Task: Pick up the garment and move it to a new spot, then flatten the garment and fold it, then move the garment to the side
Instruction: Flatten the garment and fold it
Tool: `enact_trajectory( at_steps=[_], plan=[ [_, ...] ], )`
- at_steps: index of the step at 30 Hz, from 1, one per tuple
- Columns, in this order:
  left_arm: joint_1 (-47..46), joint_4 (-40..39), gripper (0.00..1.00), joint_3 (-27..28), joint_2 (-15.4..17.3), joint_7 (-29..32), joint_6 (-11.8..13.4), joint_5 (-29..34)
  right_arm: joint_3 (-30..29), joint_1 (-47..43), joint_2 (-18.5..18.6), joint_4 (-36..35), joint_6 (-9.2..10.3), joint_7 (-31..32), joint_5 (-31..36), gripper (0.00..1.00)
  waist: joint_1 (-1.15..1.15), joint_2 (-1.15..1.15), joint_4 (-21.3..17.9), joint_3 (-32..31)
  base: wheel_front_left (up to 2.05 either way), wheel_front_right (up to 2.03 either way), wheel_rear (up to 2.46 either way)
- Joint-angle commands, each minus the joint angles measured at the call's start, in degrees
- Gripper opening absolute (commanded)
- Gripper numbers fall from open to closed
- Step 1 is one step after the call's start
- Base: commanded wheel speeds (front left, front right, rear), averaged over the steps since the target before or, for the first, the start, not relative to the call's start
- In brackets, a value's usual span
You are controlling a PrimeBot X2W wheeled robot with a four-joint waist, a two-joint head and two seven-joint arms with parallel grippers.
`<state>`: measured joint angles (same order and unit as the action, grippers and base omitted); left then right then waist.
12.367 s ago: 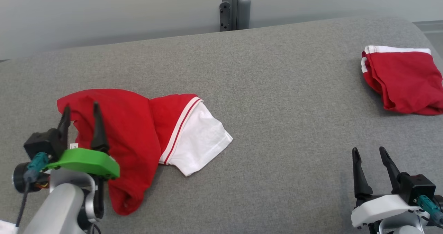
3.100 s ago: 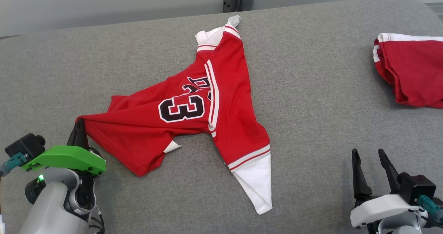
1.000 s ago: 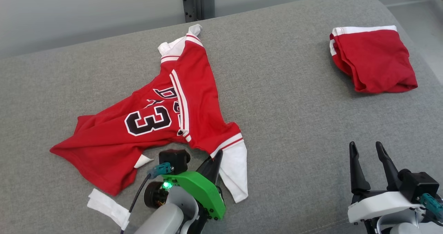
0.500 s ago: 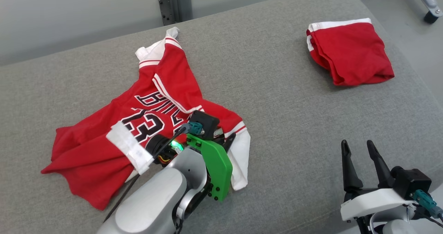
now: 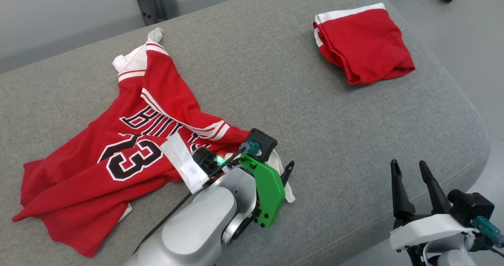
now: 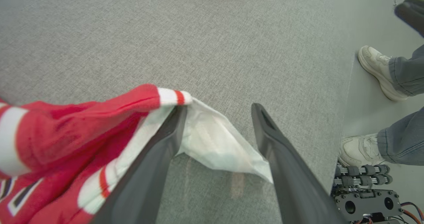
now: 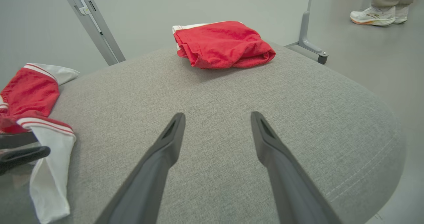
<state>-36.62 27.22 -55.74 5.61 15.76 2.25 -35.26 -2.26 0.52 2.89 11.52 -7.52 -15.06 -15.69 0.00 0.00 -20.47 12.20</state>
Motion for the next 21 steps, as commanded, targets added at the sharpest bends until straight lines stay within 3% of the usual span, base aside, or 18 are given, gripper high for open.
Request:
enact_trajectory(
  at_steps=[1, 11, 21],
  plan=[
    [-0.9, -0.4, 1.0, 0.1, -0.2, -0.7, -0.2, -0.3, -0.4, -0.6, 0.1, 0.2, 0.06, -0.1, 0.2, 1.0, 0.0, 0.0, 0.6, -0.5, 0.0, 0.0, 0.0],
    [2.3, -1.3, 1.0, 0.0, -1.2, -3.0, 0.4, -2.3, -0.6, -0.7, 0.1, 0.2, 0.06, -0.1, 1.0, 1.0, 0.0, 0.0, 3.6, -2.4, 0.0, 0.0, 0.0],
    [8.9, -2.8, 1.0, 4.3, 1.6, -8.7, 1.9, -6.5, -2.3, -2.6, 0.1, 0.1, 0.06, -0.1, 2.6, 1.0, 0.0, 0.0, 8.4, -5.2, 0.0, 0.0, 0.0]
  ],
)
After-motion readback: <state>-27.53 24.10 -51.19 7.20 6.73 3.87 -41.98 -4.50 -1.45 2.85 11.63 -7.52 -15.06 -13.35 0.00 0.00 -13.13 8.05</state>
